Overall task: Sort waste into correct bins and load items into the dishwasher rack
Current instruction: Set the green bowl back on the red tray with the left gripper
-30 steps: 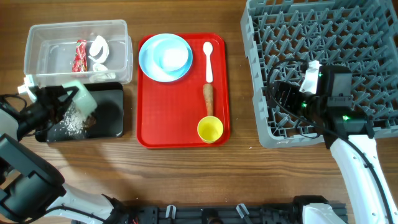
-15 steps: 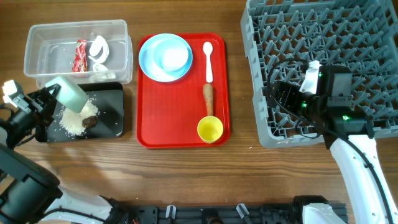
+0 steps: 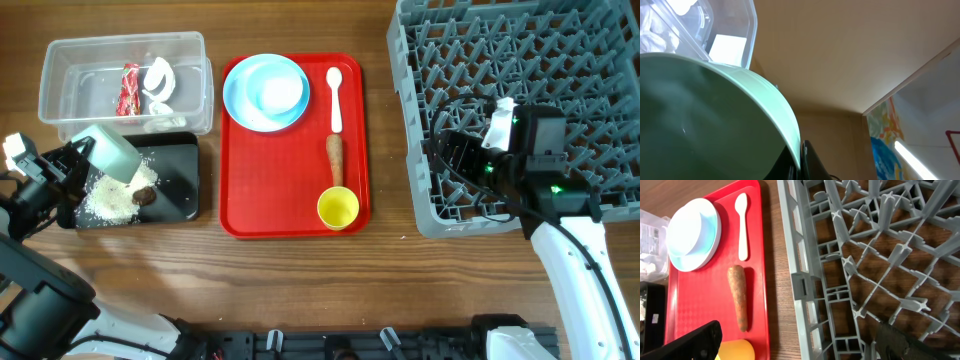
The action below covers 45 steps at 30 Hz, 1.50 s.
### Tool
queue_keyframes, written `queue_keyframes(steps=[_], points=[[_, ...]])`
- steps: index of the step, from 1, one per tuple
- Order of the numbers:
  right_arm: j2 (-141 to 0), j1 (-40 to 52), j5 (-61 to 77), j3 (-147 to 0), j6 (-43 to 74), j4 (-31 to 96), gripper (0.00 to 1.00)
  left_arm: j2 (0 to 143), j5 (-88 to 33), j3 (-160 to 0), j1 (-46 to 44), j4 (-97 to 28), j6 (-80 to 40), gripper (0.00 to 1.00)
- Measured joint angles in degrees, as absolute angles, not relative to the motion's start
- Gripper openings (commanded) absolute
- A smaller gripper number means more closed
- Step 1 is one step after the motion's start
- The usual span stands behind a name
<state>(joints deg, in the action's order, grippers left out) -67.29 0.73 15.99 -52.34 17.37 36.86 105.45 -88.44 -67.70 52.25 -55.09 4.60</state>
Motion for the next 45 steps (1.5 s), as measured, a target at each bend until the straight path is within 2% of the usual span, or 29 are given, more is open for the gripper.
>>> queue_keyframes(steps=[7,13,19,29,33,41,42,43,45], points=[[-67.29,0.73,15.99,-52.34,17.37,36.84,1.0,104.42,-88.33,-67.57,50.54,-61.45,7.18,0.04],[-67.29,0.73,15.99,-52.34,17.37,36.84,1.0,92.9,-83.15,-67.35,39.22,-62.35,10.52,0.04],[-67.29,0.73,15.99,-52.34,17.58,36.84,1.0,82.48,-68.53,-67.35,20.4,-59.59,10.04,0.04],[-67.29,0.73,15.99,-52.34,17.78,36.88,1.0,83.81,-25.21,-67.35,-12.38,-47.88,-1.96,0.04],[-67.29,0.73,15.99,-52.34,17.78,36.88,1.0,88.09,-15.09,-67.35,-20.16,-44.36,-3.79,0.04],[-67.29,0.71,15.97,-52.34,17.78,36.97,1.0,98.76,-6.92,-67.35,-27.66,-42.37,-4.67,0.04],[-67.29,0.73,15.99,-52.34,17.8,37.06,1.0,99.94,-6.0,-67.35,-28.14,-42.52,-4.78,0.05],[-67.29,0.73,15.99,-52.34,17.78,37.1,1.0,101.32,-4.91,-67.35,-28.73,-42.81,-5.08,0.1],[-67.29,0.73,15.99,-52.34,17.8,37.1,1.0,102.76,-2.94,-67.35,-29.5,-42.89,-5.56,0.31]])
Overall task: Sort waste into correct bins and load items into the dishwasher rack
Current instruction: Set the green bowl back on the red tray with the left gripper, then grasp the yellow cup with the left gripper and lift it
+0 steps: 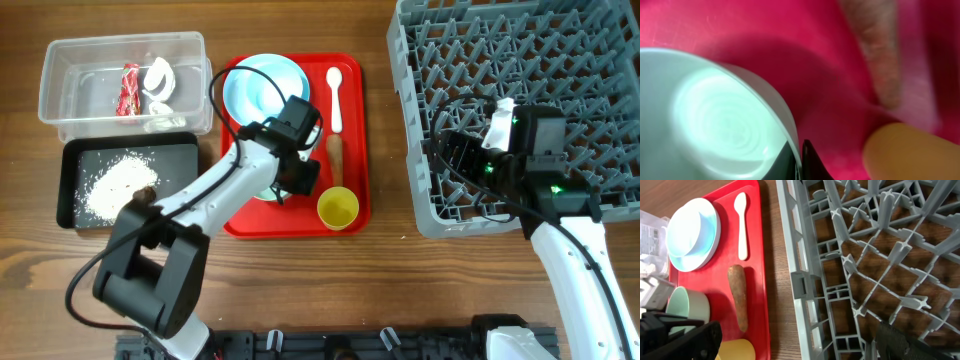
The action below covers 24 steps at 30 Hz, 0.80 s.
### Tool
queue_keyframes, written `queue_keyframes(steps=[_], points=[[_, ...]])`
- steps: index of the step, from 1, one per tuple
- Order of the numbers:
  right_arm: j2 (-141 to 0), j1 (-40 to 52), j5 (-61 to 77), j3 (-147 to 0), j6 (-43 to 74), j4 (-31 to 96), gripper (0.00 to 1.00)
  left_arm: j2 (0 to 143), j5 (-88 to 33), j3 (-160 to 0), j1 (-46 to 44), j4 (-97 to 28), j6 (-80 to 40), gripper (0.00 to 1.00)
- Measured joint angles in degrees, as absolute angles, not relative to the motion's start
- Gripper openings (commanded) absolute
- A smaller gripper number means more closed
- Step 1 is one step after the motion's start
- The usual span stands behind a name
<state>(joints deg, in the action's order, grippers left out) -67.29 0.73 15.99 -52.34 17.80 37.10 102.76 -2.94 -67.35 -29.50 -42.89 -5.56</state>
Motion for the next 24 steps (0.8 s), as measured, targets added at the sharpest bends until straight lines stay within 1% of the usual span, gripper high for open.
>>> queue_keyframes(steps=[1,3,5,10,15,19,24], points=[[-67.29,0.73,15.99,-52.34,17.78,37.1,1.0,103.11,-2.33,-67.35,-29.61,-43.07,-5.67,0.4],[-67.29,0.71,15.99,-52.34,17.78,37.08,1.0,103.22,-1.21,-67.35,-29.58,-43.07,-6.26,0.56],[-67.29,0.73,15.99,-52.34,17.78,37.08,1.0,103.22,-0.64,-67.35,-29.52,-42.92,-6.33,0.62],[-67.29,0.71,15.99,-52.34,17.78,37.1,1.0,103.2,-0.78,-69.89,-29.54,-46.15,-8.12,0.66],[-67.29,0.73,15.99,-52.34,17.78,37.1,1.0,100.97,-4.71,-74.67,-29.54,-47.48,-8.49,0.71],[-67.29,0.73,15.99,-52.34,17.78,37.1,1.0,97.91,-8.71,-75.42,-29.52,-48.38,-7.05,0.68],[-67.29,0.71,15.99,-52.34,17.78,37.08,1.0,97.86,-13.47,-75.4,-29.87,-51.48,-3.25,0.63]])
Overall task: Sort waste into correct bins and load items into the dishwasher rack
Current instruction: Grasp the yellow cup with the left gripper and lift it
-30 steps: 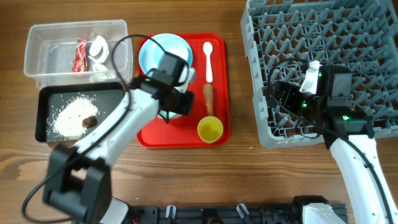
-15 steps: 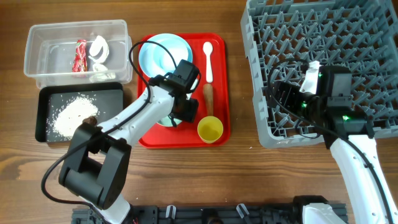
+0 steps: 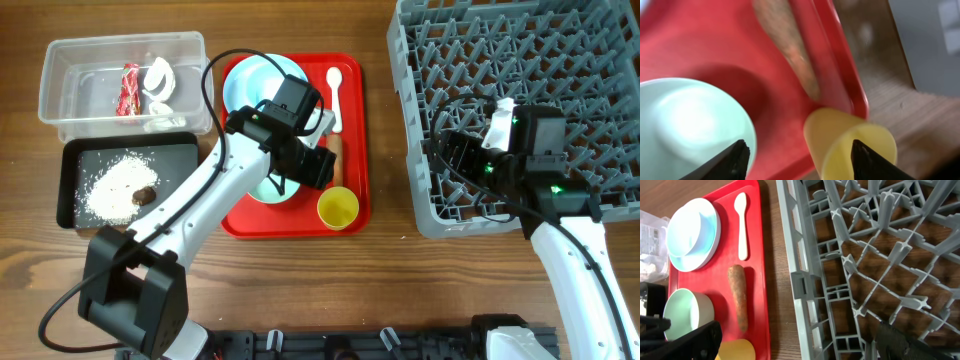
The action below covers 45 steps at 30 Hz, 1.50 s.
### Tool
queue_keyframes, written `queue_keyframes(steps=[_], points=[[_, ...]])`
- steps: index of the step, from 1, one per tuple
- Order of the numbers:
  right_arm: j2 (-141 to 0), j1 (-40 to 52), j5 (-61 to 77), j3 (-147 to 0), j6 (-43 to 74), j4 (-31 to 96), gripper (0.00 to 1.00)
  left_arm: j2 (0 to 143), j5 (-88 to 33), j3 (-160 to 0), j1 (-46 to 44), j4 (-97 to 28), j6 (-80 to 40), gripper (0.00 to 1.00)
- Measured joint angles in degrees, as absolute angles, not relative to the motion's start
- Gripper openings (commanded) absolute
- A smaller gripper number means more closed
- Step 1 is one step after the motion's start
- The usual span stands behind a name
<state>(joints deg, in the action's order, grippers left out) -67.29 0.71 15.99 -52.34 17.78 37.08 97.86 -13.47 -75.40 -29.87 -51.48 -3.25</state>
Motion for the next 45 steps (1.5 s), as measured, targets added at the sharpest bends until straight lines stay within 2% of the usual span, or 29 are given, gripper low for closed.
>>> queue_keyframes(steps=[5,17,22,23,28,32,45], points=[[-67.29,0.73,15.99,-52.34,17.78,37.08,1.0,98.94,-15.2,-75.42,-31.66,-52.84,-0.89,0.52],[-67.31,0.71,15.99,-52.34,17.78,37.1,1.0,103.83,-16.01,-75.42,-33.06,-52.97,0.19,0.34],[-67.31,0.73,15.99,-52.34,17.78,37.1,1.0,104.81,-16.03,-75.42,-33.06,-52.95,0.3,0.12],[-67.31,0.73,15.99,-52.34,17.78,37.1,1.0,104.97,-16.08,-75.42,-33.06,-52.97,0.21,0.04],[-67.31,0.73,16.16,-52.34,17.78,37.26,1.0,105.12,-16.8,-75.42,-32.99,-52.6,-0.32,0.04],[-67.57,0.71,21.02,-52.34,17.78,34.89,1.0,105.12,-22.74,-76.09,-31.2,-52.53,-0.99,0.04],[-67.68,0.71,49.15,-52.34,18.06,12.03,1.0,104.47,-67.44,-79.99,-7.68,-46.3,-1.85,0.04]])
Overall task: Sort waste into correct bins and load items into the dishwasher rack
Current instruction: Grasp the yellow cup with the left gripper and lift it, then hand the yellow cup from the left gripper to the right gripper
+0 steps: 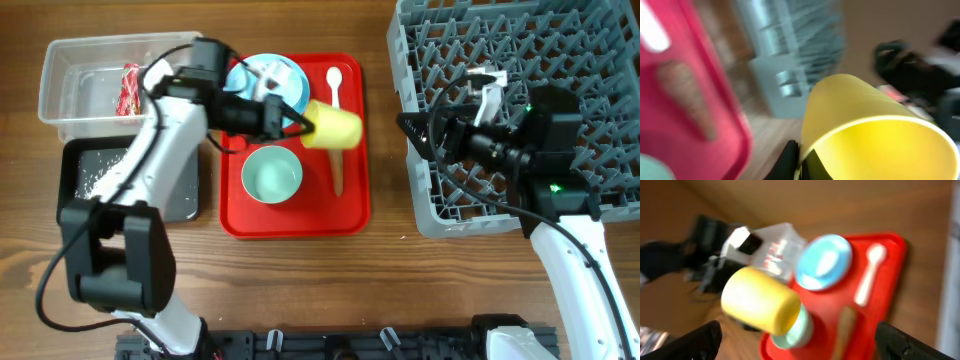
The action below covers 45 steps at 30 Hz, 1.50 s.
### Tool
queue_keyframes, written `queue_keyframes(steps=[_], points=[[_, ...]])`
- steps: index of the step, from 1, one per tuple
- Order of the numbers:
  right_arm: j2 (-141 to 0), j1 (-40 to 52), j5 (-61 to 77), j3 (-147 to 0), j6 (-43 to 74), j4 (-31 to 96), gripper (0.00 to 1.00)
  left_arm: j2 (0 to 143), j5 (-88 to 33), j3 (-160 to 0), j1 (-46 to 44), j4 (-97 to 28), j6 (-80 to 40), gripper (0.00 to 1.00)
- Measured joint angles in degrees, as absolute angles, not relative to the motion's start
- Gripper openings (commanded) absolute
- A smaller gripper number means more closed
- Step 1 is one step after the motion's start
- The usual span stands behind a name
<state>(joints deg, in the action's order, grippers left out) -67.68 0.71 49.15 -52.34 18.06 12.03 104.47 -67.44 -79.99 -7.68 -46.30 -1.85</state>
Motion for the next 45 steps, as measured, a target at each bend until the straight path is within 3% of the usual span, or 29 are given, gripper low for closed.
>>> queue_keyframes(steps=[9,23,31,45], points=[[-69.25,3.09,60.9,-52.36,19.2,-1.02,1.0,104.4,-85.54,-79.99,-4.16,-44.03,-3.36,0.04],[-84.01,10.33,67.24,-52.53,31.59,-28.69,1.0,104.4,-88.44,-79.99,-6.07,-44.01,-8.99,0.04],[-86.72,11.99,70.52,-52.53,35.11,-33.45,0.99,104.4,-88.44,-79.99,-6.04,-43.97,-9.37,0.04],[-86.8,13.8,71.13,-52.53,36.21,-35.46,0.77,104.36,-88.66,-79.99,-7.49,-43.94,-9.37,0.04]])
